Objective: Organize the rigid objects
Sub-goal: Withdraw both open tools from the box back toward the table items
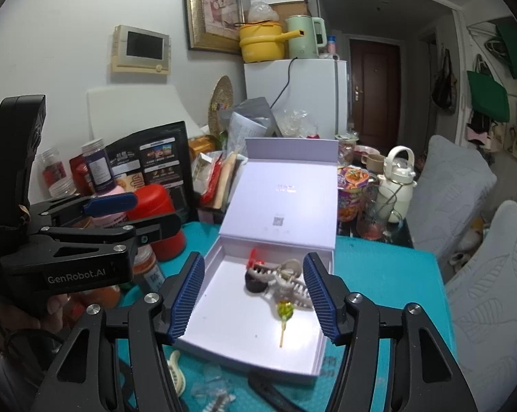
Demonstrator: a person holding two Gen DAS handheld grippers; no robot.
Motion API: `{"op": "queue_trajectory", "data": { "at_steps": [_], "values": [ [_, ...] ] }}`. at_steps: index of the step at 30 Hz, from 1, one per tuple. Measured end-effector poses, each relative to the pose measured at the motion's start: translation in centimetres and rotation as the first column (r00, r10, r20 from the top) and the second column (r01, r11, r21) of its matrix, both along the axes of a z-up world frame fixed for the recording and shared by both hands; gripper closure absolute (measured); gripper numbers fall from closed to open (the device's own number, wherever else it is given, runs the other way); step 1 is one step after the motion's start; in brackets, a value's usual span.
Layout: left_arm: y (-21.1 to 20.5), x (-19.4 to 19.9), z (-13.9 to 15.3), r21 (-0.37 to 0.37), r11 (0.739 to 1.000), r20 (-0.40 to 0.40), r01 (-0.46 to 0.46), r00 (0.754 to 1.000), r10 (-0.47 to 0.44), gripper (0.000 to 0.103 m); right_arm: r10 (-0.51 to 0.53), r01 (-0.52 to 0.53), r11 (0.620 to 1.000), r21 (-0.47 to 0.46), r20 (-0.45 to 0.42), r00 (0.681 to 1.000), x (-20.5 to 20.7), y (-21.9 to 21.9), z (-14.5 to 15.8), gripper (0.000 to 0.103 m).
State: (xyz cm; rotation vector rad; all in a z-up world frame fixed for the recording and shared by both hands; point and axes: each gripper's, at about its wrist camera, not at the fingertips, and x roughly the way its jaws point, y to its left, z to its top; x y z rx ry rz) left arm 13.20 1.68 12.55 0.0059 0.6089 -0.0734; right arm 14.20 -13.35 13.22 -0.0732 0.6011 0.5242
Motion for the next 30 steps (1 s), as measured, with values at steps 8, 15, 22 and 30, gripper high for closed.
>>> {"op": "queue_trajectory", "data": {
  "at_steps": [8, 15, 22, 30],
  "values": [
    [0.0, -2.6, -1.0, 0.006, 1.000, -0.020, -0.003, 1.000, 0.004, 0.030, -0.003, 0.003, 1.000, -0.005, -0.008, 1.000, -2.7, -0.5, -0.3, 0.036],
    [-0.2, -5.0, -1.9, 0.002, 1.000, -0.030, 0.004, 1.000, -0.004, 0.030, -0.001, 0.001, 1.000, -0.004, -0.016, 1.000, -4.9, -0.6, -0.8, 0.034],
    [-0.2, -6.9, -3.0, -0.009, 1.000, -0.050, 0.004, 0.999, -0.004, 0.030, 0.000, 0.000, 1.000, 0.000, -0.032, 0.999, -7.0, -0.7, -1.8, 0.033],
    [-0.2, -8.9, -4.5, -0.020, 1.000, -0.067, -0.004, 0.998, 0.002, 0.030, -0.001, 0.002, 1.000, 0.008, -0.051, 0.999, -8.9, -1.0, -3.3, 0.031]
  ]
}}
